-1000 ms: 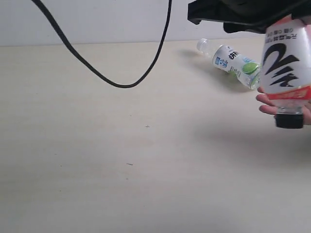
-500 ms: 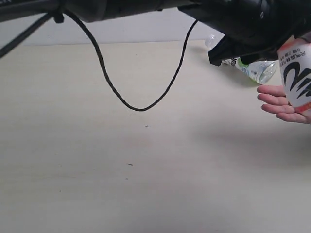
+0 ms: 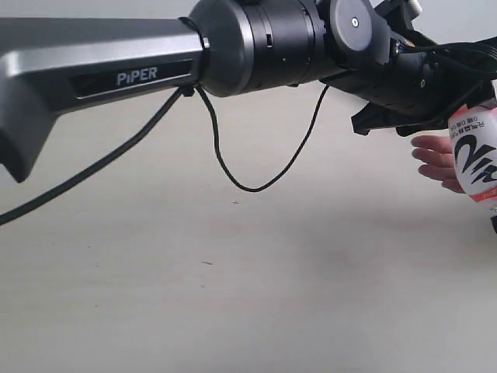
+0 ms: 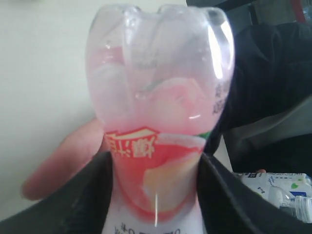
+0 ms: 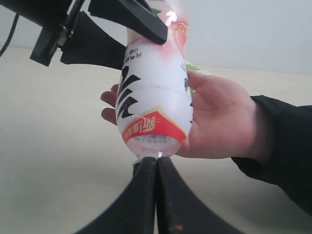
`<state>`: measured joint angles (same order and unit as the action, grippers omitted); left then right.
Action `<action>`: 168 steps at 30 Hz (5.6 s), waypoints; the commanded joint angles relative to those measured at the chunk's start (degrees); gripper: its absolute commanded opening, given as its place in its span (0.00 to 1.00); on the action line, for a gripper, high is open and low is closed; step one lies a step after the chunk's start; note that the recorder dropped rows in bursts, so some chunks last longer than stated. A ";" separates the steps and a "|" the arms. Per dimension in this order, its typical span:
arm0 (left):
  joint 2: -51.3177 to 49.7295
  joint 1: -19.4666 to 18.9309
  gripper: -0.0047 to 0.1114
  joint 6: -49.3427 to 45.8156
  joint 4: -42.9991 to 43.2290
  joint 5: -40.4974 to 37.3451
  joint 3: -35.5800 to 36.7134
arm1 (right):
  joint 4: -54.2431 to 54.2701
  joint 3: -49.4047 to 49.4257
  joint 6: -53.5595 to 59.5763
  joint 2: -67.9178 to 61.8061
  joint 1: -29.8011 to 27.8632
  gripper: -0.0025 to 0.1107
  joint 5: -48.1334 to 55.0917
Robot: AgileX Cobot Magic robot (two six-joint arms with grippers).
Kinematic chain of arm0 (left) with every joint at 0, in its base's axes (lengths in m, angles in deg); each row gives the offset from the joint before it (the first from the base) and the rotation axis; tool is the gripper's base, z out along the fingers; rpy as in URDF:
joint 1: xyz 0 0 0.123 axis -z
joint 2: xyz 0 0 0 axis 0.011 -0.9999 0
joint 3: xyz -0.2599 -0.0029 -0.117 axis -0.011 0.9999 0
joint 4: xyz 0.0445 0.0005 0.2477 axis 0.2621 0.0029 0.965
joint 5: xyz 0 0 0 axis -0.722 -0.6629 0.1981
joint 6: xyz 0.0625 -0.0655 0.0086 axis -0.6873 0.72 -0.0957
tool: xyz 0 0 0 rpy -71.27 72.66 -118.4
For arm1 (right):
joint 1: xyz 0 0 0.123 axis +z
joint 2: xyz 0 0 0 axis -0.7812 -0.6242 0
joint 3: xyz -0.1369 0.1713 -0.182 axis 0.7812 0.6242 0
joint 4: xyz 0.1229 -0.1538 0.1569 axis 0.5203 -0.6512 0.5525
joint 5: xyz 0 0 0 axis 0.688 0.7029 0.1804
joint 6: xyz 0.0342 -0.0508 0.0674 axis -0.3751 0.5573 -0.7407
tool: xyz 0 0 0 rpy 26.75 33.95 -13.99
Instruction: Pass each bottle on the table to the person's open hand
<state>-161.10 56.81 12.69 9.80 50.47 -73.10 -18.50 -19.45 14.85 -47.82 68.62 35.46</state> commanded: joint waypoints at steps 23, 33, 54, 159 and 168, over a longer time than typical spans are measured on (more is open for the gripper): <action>-4.53 -0.17 0.08 -2.52 -1.32 2.80 -4.71 | -0.20 0.13 0.21 0.34 -0.24 0.02 -0.22; -4.53 -0.17 0.54 -2.91 -1.32 2.64 -4.71 | -0.20 0.13 0.21 0.34 -0.24 0.02 -0.22; -4.33 -0.26 0.73 -5.68 -0.74 2.53 -4.71 | -0.19 0.13 0.21 0.34 -0.24 0.02 -0.22; 129.07 -0.28 0.04 -33.74 21.14 21.23 110.88 | -0.20 0.13 0.21 0.34 -0.24 0.02 -0.22; 129.07 -0.28 0.04 -33.28 27.56 17.34 110.88 | -0.20 0.13 0.21 0.34 -0.24 0.02 -0.22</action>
<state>-32.40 56.69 -22.17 37.12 68.39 37.58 -18.40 -19.45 14.85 -47.82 68.62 35.46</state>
